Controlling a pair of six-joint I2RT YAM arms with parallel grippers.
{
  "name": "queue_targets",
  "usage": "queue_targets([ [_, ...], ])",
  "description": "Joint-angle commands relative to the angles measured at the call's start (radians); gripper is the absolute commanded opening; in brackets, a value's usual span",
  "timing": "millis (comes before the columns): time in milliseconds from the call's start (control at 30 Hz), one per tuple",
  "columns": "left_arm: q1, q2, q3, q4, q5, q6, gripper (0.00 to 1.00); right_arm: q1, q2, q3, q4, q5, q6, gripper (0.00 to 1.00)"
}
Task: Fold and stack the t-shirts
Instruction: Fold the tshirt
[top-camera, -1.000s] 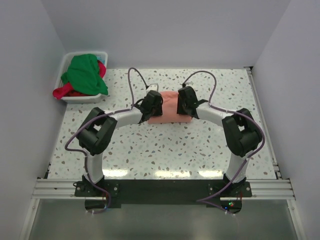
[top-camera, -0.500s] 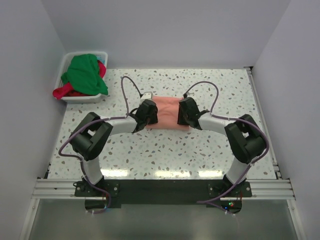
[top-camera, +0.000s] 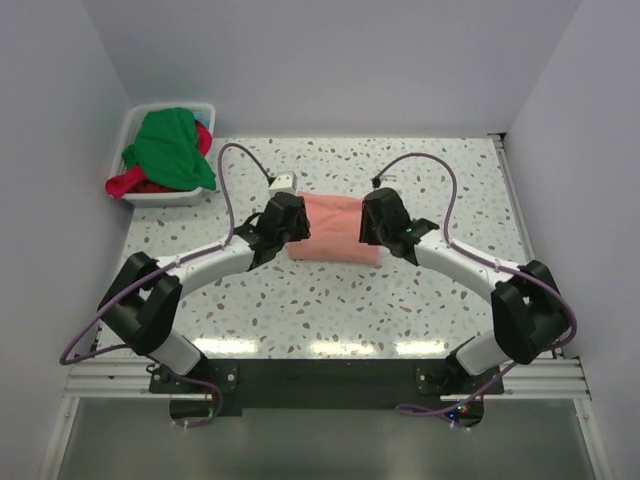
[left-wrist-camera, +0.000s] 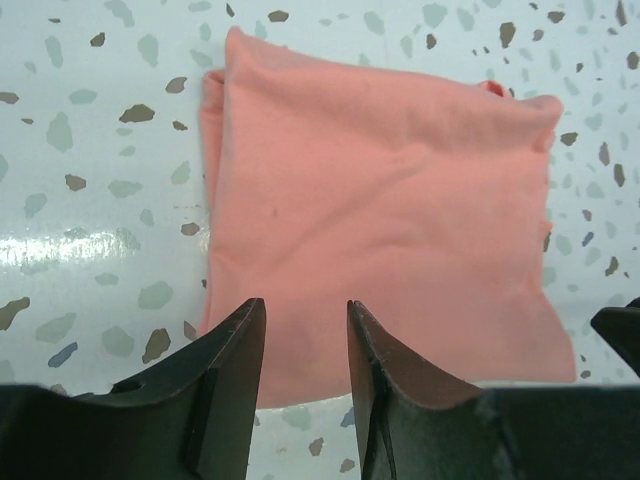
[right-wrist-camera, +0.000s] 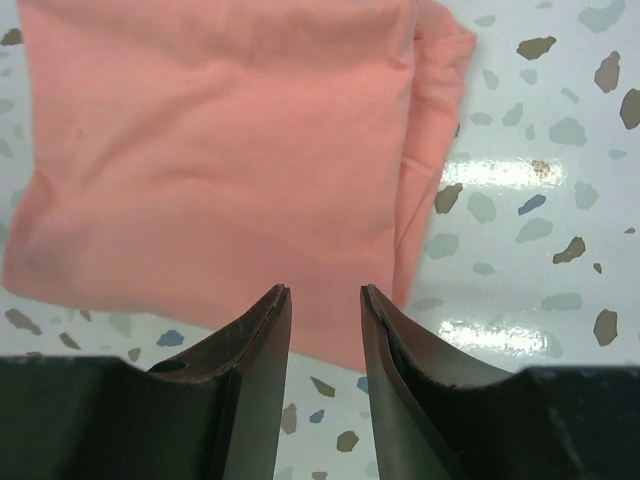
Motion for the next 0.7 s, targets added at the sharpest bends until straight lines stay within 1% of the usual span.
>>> queue_targets([
  [0, -0.013, -0.054, -0.011, -0.041, 0.027, 0.016, 0.43, 0.049, -0.049, 0.024, -0.041, 0.025, -0.007, 0.39],
  [200, -0.013, -0.037, -0.020, -0.037, 0.059, -0.011, 0.43, 0.073, -0.006, 0.012, -0.008, -0.004, 0.015, 0.39],
  [333, -0.015, 0.005, -0.024, -0.024, 0.068, -0.035, 0.43, 0.074, 0.025, 0.010, 0.018, -0.013, 0.018, 0.40],
  [367, -0.015, 0.013, -0.030, 0.018, 0.076, -0.039, 0.43, 0.074, 0.040, 0.012, 0.025, -0.012, 0.019, 0.40],
  [467, -0.013, 0.056, -0.037, 0.055, 0.085, -0.051, 0.43, 0.075, 0.069, 0.004, 0.053, -0.019, 0.015, 0.40],
  [533, -0.013, 0.090, -0.040, 0.068, 0.096, -0.054, 0.43, 0.075, 0.085, -0.005, 0.061, -0.027, 0.019, 0.39],
  [667, -0.015, 0.102, -0.060, 0.071, 0.104, -0.061, 0.42, 0.075, 0.090, -0.037, 0.071, -0.033, 0.032, 0.38],
])
